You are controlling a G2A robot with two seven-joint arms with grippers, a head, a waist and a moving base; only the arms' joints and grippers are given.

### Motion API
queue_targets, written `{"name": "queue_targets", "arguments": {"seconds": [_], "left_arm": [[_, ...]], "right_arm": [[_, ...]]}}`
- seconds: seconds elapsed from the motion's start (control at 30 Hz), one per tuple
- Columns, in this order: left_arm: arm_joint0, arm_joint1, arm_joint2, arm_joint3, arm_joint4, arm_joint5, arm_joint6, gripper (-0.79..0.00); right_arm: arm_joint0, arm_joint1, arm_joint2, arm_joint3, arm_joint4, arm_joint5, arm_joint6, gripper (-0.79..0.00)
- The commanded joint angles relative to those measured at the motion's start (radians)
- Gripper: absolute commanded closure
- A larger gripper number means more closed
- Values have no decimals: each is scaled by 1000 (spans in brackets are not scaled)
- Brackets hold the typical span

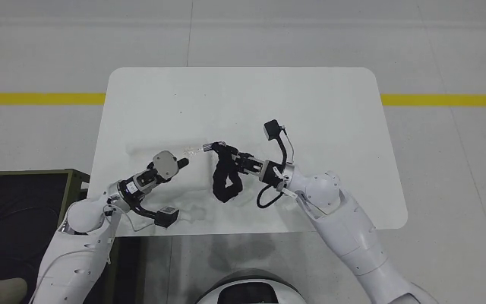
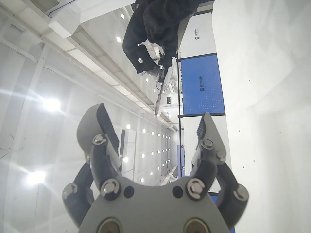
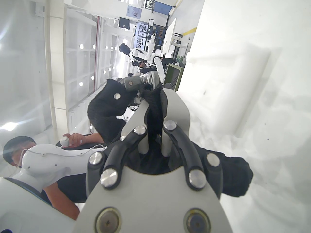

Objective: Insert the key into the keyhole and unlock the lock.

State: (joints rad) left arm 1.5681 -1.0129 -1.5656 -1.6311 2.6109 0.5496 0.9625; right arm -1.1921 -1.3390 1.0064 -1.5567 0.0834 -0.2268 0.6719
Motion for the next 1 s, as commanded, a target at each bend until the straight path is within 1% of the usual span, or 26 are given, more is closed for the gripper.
{"name": "queue_targets", "arguments": {"seconds": [0.0, 0.07, 0.1, 0.17, 0.3, 0.33, 0.37, 0.4, 0.43, 0.47, 0.5, 0.57, 0.63, 0.7, 0.73, 0.83, 0.97], "left_arm": [[0, 0, 0, 0, 0, 0, 0, -785], [4, 0, 4, -4, -2, -17, -1, -785], [6, 0, 5, -16, -42, -77, -4, -785], [-1, 8, -14, -45, -113, -220, 56, -785], [-32, 33, -100, -62, -275, -558, 243, -785], [-41, 40, -118, -59, -298, -662, 291, -785], [-52, 49, -129, -59, -311, -788, 347, -785], [-63, 61, -129, -60, -306, -936, 420, -785], [-68, 74, -113, -62, -301, -1005, 403, -785], [-69, 89, -89, -72, -345, -1030, 378, -785], [-62, 108, -49, -78, -411, -1074, 334, -785], [-79, 150, 2, -91, -560, -1159, 249, -785], [-103, 190, 62, -95, -770, -1274, 134, -785], [-135, 222, 108, -80, -982, -1435, -27, -785], [-155, 235, 114, -57, -1033, -1513, -106, -785], [-155, 235, 114, -57, -1033, -1513, -106, -785], [-155, 235, 114, -57, -1033, -1513, -106, -785]], "right_arm": [[-2, 0, -1, -1, -2, 1, -3, 0], [-11, 1, 2, -11, -17, 5, -16, 0], [-14, 2, 4, -16, -24, 6, -23, 0], [-19, 4, 10, -23, -28, 6, -29, 0], [-32, 7, 25, -37, -38, 5, -37, 0], [-36, 8, 28, -41, -38, 6, -37, 0], [-40, 9, 31, -45, -38, 6, -37, 0], [-44, 10, 34, -48, -39, 6, -36, 0], [-47, 10, 36, -52, -44, 8, -36, 0], [-50, 11, 38, -55, -53, 11, -38, 0], [-52, 12, 39, -59, -59, 14, -39, 0], [-57, 12, 41, -65, -61, 19, -41, 0], [-64, 13, 42, -73, -67, 22, -42, 0], [-70, 13, 44, -80, -71, 27, -41, 0], [-74, 13, 45, -83, -71, 31, -40, 0], [-77, 14, 45, -90, -83, 50, -30, 0], [-78, 14, 45, -90, -80, 51, -28, 0]]}}
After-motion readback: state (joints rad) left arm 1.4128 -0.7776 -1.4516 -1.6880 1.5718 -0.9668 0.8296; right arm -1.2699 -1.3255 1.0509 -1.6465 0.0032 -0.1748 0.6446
